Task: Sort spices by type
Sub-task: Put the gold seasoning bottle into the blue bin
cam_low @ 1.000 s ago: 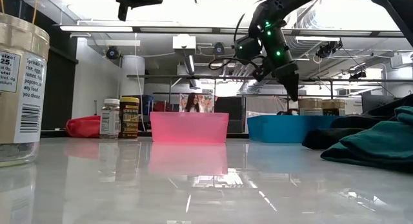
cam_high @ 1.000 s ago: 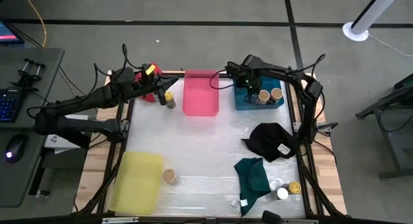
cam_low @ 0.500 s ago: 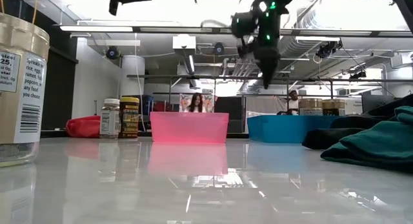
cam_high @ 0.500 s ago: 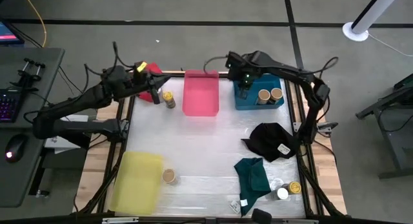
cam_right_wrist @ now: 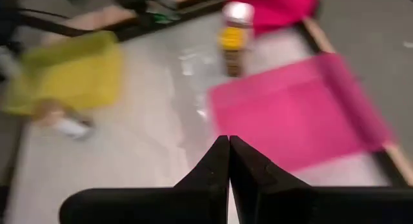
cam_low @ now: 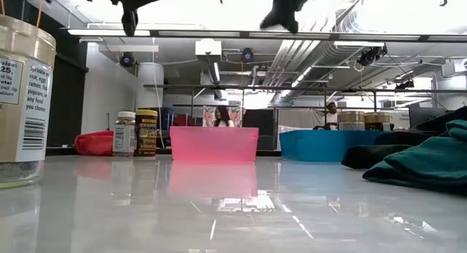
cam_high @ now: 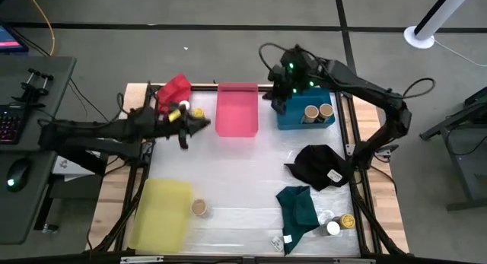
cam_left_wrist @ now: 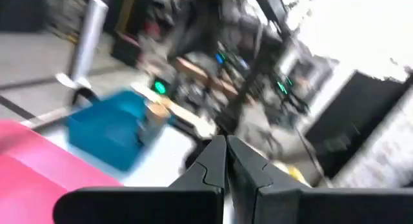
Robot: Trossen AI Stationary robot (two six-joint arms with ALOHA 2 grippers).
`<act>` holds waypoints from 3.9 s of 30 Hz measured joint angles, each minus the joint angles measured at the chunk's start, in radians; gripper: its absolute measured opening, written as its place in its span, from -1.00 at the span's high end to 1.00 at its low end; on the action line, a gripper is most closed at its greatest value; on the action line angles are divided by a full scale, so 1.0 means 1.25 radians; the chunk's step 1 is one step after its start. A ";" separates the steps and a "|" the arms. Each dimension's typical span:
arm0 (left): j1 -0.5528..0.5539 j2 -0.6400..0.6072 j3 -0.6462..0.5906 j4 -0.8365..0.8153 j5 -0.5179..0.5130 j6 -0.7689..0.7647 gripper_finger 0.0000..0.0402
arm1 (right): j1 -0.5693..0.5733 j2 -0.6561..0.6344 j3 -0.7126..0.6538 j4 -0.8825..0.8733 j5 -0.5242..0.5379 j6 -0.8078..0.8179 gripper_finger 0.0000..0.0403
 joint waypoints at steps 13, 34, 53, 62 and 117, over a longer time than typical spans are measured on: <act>-0.322 0.029 0.211 -0.478 0.099 0.064 0.90 | 0.516 -0.018 0.001 0.000 0.266 0.435 1.00; -0.618 0.571 0.616 -0.934 0.044 -0.047 -0.30 | 0.712 0.007 0.000 -0.172 0.490 0.510 -0.36; -0.508 0.620 0.616 -0.984 0.149 -0.034 -0.68 | 0.682 0.016 0.000 -0.165 0.558 0.448 -0.41; -0.524 0.620 0.615 -0.958 0.082 -0.037 -0.78 | 0.680 0.016 0.000 -0.165 0.568 0.436 -0.41; -0.527 0.680 0.550 -0.893 0.045 0.136 -0.78 | 0.620 0.016 0.000 -0.184 0.591 0.463 -0.41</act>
